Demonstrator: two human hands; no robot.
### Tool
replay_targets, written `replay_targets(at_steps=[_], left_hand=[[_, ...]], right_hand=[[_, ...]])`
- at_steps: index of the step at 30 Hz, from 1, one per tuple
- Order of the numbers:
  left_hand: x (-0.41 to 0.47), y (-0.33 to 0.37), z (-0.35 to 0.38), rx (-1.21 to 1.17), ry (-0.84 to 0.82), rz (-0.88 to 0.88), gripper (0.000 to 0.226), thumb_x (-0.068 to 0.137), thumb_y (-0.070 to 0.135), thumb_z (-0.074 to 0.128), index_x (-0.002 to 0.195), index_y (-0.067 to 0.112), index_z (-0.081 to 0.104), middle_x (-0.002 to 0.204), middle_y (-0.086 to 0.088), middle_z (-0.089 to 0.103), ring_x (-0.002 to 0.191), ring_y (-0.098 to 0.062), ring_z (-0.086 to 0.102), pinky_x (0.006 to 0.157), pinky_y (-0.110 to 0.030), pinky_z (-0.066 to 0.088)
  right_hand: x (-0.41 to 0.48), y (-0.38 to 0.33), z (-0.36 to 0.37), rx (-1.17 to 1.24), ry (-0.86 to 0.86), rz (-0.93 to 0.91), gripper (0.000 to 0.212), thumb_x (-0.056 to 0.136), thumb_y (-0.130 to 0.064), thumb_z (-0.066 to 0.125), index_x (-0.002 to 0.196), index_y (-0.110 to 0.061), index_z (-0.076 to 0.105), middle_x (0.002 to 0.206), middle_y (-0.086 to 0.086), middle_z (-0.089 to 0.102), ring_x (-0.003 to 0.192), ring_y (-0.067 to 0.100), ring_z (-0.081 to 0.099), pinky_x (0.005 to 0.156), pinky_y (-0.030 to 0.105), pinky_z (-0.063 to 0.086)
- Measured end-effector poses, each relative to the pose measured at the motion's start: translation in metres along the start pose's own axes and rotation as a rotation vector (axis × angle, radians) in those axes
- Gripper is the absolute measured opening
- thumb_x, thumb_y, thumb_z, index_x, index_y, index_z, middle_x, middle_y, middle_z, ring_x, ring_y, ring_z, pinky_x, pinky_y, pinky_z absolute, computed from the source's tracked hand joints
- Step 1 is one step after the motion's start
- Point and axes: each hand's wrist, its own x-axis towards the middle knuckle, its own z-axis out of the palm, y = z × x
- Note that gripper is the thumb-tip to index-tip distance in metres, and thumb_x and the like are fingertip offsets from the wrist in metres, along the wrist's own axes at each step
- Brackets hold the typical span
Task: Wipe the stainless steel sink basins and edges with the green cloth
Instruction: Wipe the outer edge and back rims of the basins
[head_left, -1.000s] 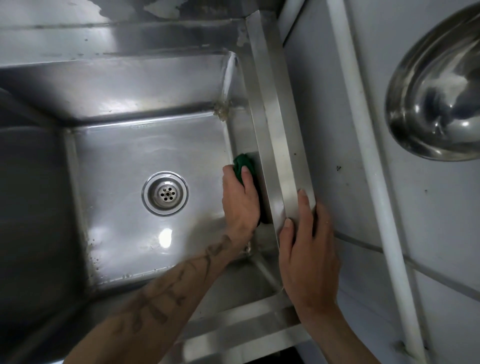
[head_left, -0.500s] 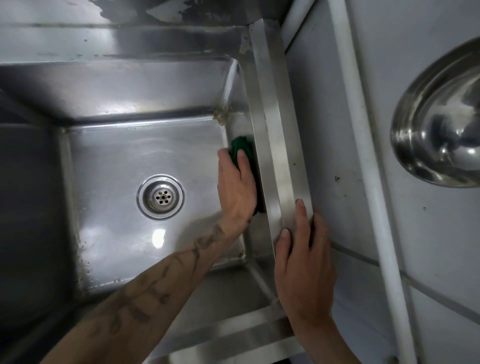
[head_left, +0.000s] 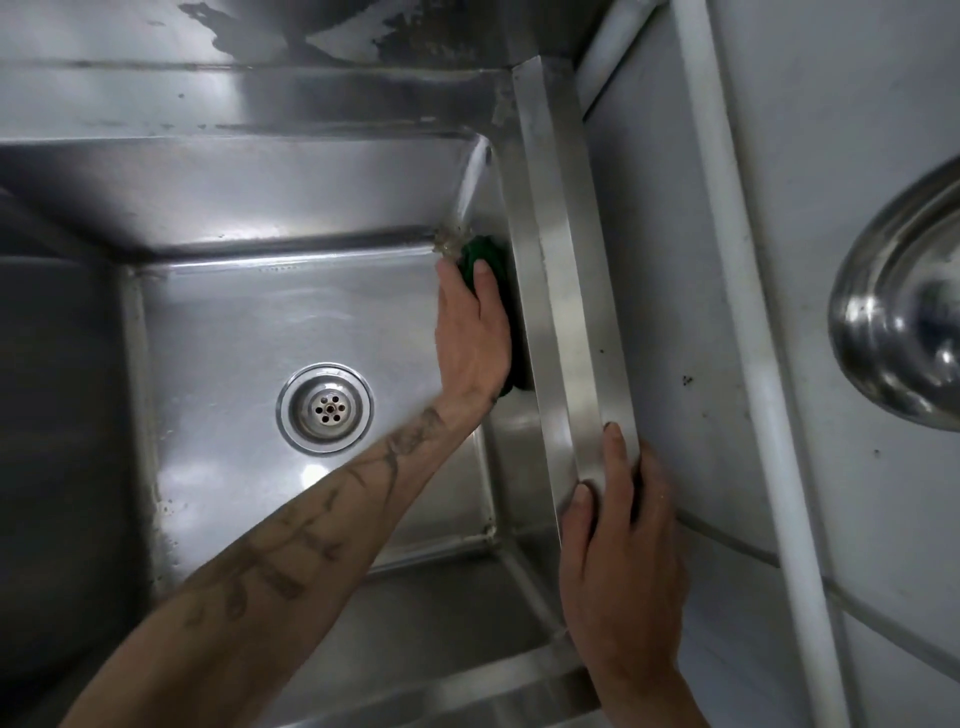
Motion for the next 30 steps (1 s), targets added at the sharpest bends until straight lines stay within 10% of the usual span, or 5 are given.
replay_targets(at_steps=[9,17,24,30], left_hand=[[0.047,-0.018,0.007,0.093,-0.060,-0.174,0.030,0.114,0.040,0.028,0.122,0.013,0.039,0.120,-0.021,0.065,0.108,-0.043,0.063,0.094,-0.050,0.049],[0.038,0.033,0.004,-0.103,0.048,0.142,0.019,0.114,0.034,0.032,0.101,0.021,0.036,0.082,-0.001,0.052,0.073,-0.020,0.051,0.059,-0.032,0.038],[0.074,-0.013,0.009,0.103,-0.070,-0.185,0.031,0.115,0.039,0.028,0.120,0.010,0.037,0.115,-0.026,0.065,0.104,-0.045,0.063,0.092,-0.054,0.051],[0.043,0.028,0.000,-0.060,0.015,0.037,0.023,0.115,0.034,0.031,0.102,0.015,0.036,0.086,-0.011,0.059,0.072,-0.020,0.052,0.060,-0.026,0.040]], right_hand=[[-0.001,0.001,0.004,0.007,0.021,0.010,0.057,0.103,-0.038,0.039,0.159,-0.026,0.036,0.152,0.019,0.047,0.117,0.042,0.065,0.070,0.050,0.060],[0.000,0.001,0.006,0.007,0.046,0.021,0.056,0.102,-0.036,0.043,0.156,-0.024,0.044,0.152,0.017,0.047,0.113,0.042,0.067,0.067,0.049,0.060],[0.001,0.001,0.007,-0.008,0.052,0.021,0.055,0.101,-0.036,0.043,0.155,-0.023,0.047,0.148,0.018,0.051,0.105,0.043,0.069,0.062,0.048,0.059],[0.001,0.001,0.010,-0.012,0.035,0.022,0.056,0.102,-0.036,0.045,0.156,-0.024,0.045,0.149,0.019,0.051,0.104,0.040,0.071,0.065,0.049,0.060]])
